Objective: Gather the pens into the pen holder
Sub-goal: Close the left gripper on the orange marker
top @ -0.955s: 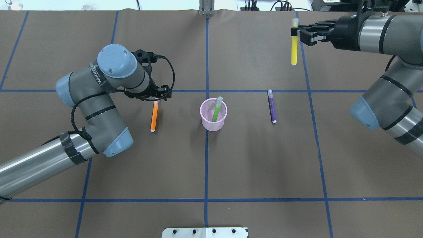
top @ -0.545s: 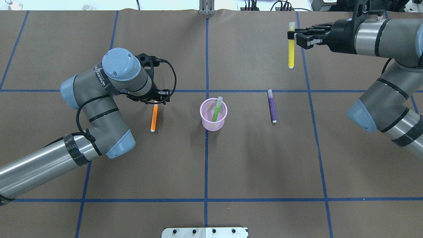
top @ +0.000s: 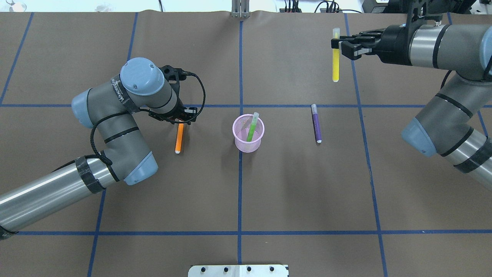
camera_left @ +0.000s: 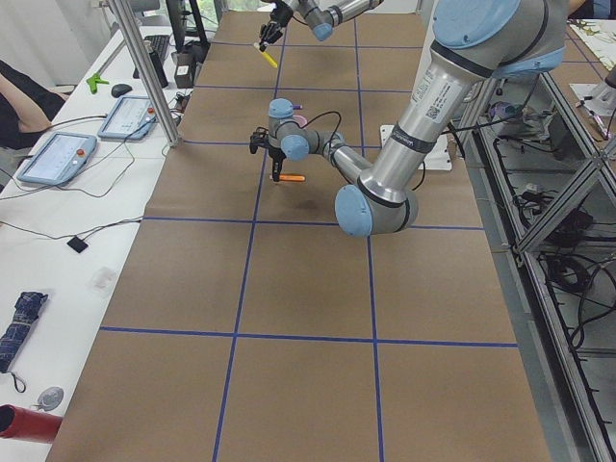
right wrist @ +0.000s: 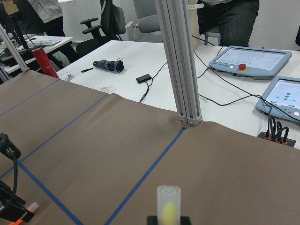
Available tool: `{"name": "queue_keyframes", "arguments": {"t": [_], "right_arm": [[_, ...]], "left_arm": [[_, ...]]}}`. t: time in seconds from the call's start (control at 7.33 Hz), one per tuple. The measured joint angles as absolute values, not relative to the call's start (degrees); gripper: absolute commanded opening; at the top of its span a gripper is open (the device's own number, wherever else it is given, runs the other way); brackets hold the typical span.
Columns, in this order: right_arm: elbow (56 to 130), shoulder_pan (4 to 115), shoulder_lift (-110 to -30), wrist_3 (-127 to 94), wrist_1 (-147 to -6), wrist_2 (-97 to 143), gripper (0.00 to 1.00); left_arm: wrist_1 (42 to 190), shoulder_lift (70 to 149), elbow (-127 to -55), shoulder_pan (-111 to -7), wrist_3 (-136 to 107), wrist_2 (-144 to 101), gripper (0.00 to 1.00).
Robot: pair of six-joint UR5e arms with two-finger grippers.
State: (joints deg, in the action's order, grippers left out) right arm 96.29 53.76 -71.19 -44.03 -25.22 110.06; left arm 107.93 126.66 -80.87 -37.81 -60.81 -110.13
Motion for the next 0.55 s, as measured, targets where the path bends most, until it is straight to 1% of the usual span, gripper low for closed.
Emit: {"name": "queue_keyframes", "arguments": {"t": [0.55], "right_arm": [[96.2,53.7,-71.2,-44.0,-25.2,110.1,0.0]], "left_arm": [[107.9,126.6,-80.7,-37.8,-60.0,-110.3,0.5]]}}
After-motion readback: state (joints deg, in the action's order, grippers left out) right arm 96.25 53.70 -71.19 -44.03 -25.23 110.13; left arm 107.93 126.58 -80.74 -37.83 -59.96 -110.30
